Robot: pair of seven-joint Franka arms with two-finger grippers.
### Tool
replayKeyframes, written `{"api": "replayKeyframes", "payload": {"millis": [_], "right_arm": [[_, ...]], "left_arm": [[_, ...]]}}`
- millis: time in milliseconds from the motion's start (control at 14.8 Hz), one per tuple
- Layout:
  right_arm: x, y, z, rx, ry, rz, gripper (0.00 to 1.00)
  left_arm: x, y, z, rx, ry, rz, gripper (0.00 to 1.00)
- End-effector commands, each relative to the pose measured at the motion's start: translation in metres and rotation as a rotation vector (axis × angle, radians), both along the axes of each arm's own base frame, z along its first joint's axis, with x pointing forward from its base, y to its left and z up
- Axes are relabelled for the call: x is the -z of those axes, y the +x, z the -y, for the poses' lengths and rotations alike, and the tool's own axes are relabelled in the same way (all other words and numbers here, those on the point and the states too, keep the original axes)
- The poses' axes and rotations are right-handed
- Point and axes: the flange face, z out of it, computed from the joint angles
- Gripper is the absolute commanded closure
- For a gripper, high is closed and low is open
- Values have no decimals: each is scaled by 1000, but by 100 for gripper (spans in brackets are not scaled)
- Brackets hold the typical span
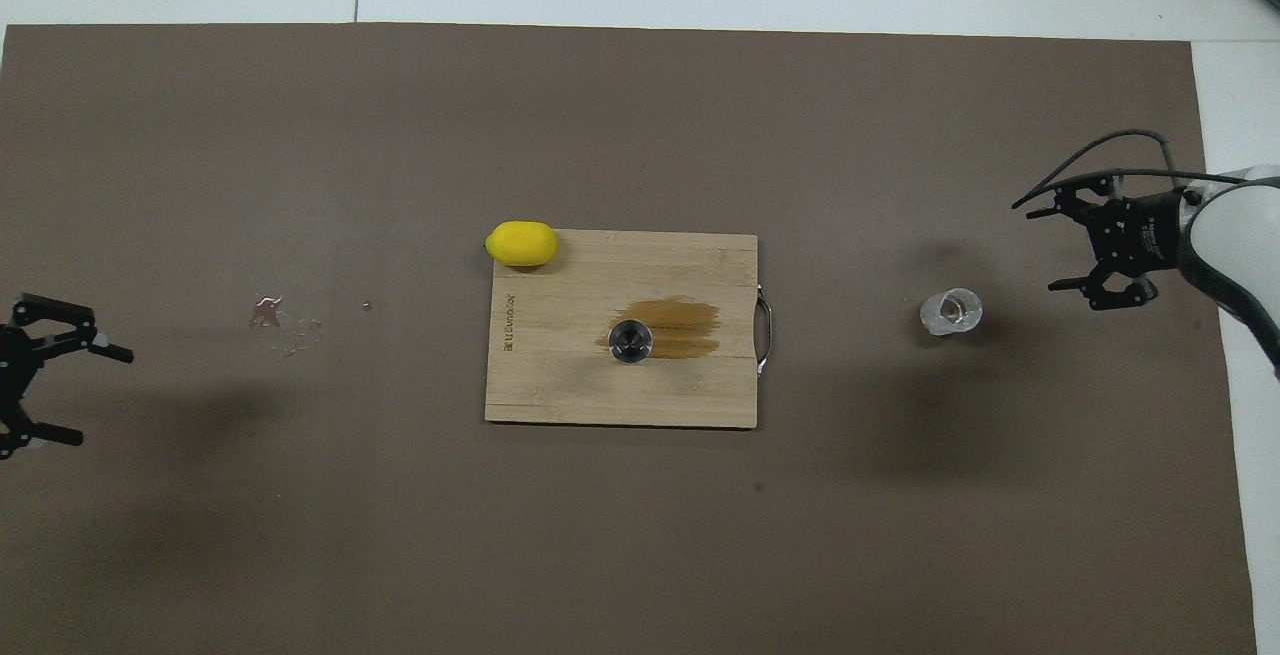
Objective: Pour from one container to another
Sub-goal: 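Withdraw the left gripper while the right gripper reaches the glass cup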
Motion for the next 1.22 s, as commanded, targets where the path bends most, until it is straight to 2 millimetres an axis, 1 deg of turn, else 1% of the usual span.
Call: {"api": "replayKeyframes", "payload": {"millis": [0, 68, 135, 203, 270, 338, 406, 473, 541, 608, 676, 811, 1014, 1149], "right_arm": [[27, -5, 13, 116, 108, -26, 4], [39, -5, 12, 137, 146, -44, 3], [52, -7, 15, 150, 170, -69, 2], [67, -10, 15, 162, 204, -97, 1], [75, -14, 13, 173, 239, -115, 0], [79, -17, 10, 180, 257, -123, 0], [84, -20, 9, 182, 263, -134, 0], [90, -21, 6, 194, 286, -142, 0], [97, -23, -3, 206, 317, -151, 0], [101, -27, -8, 210, 333, -160, 0], [103, -31, -12, 209, 339, -171, 0], [106, -36, -18, 193, 359, -189, 0], [109, -41, -25, 202, 392, -192, 0], [112, -44, -28, 200, 402, -191, 0]], "left_arm": [[-60, 9, -16, 66, 94, 25, 0], [-85, 10, -19, 89, 122, 34, 0], [-106, 9, -19, 105, 145, 39, 0], [-119, 7, -17, 117, 148, 34, 0], [-128, 6, -16, 122, 150, 35, 0], [-136, 8, -9, 131, 159, 48, 0], [-154, 5, 0, 141, 176, 80, 0], [-170, 4, 18, 164, 191, 104, 0], [-185, 3, 42, 204, 213, 130, 0], [-196, 2, 61, 238, 235, 145, 0], [-202, 2, 79, 264, 242, 149, 0], [-220, 6, 123, 321, 274, 171, 0], [-232, 6, 176, 342, 313, 160, 0], [-236, 4, 208, 304, 347, 136, 0]]}}
